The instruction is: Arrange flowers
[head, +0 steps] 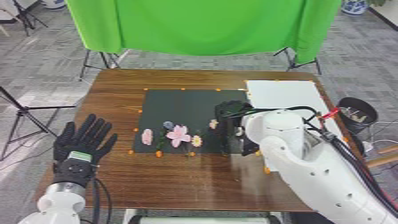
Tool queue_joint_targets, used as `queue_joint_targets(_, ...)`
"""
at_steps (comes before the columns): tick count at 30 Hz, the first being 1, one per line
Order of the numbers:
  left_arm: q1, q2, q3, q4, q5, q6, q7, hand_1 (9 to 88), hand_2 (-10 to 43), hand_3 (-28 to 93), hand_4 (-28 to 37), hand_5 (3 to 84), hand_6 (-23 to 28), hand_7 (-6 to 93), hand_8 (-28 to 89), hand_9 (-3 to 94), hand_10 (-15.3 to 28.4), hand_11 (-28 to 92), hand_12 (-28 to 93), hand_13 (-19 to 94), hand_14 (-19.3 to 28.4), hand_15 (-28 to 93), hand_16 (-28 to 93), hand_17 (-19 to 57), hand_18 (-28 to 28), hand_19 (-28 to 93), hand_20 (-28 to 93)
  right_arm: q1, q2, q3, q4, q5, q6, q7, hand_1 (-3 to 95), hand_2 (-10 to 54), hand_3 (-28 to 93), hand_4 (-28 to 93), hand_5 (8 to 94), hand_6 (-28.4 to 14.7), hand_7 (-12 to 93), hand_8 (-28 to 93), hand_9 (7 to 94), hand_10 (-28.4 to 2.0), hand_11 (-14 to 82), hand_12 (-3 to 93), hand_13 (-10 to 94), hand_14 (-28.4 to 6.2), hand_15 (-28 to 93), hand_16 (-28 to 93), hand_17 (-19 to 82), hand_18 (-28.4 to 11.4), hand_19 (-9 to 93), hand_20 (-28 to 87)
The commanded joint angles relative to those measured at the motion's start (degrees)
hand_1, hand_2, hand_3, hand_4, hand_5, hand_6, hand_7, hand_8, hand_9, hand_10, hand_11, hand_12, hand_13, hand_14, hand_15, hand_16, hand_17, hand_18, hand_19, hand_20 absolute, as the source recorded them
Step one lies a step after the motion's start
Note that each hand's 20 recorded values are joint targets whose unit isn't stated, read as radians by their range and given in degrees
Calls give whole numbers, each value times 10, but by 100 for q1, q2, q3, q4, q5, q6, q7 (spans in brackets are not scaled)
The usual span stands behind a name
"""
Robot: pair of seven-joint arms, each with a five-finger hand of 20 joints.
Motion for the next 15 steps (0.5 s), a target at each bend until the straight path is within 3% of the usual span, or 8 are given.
queue_joint_targets(1,66,-10,-36,-33,-56,41,-8,284,164,710,-283,419,94,170,-95,383,160,229,131,281,157,399,-64,-78,154,411,105,-81,5,170,-163,83,-129,142,278,-44,751,-283,624,-113,89,-106,370,-219,66,93,271,-189,221,105,151,-201,552,177)
queue_joint_targets(4,15,-9,-49,-4,11,-29,-76,284,164,710,-283,419,94,170,-95,383,160,229,131,281,157,399,-64,-78,154,411,105,-510,208,552,-470,143,617,123,271,-31,752,-283,575,-91,103,-103,364,-210,67,96,279,-187,228,106,152,-202,554,176)
queue_joint_targets(8,-18,66,-144,47,281,-131,-181,284,164,710,-283,419,94,170,-95,383,160,229,131,281,157,399,-64,-78,154,411,105,-1237,440,1306,-854,677,1915,201,238,32,747,-283,453,-67,113,-104,353,-198,71,104,298,-181,233,102,160,-203,555,167)
queue_joint_targets(11,-68,133,-178,94,564,-173,-228,284,164,710,-283,419,94,170,-95,383,160,229,131,281,157,399,-64,-78,154,411,105,-1737,579,1864,-974,1297,2969,8,214,60,736,-283,412,-66,110,-102,351,-194,69,108,302,-180,231,100,171,-198,517,141)
queue_joint_targets(15,-65,239,-300,135,750,-255,-188,284,164,710,-283,419,94,170,-95,383,160,229,131,281,157,399,-64,-78,154,411,105,-2304,563,2509,-1025,2238,4238,-331,188,79,733,-283,382,-61,107,-100,346,-187,61,110,300,-177,208,103,166,-190,467,128)
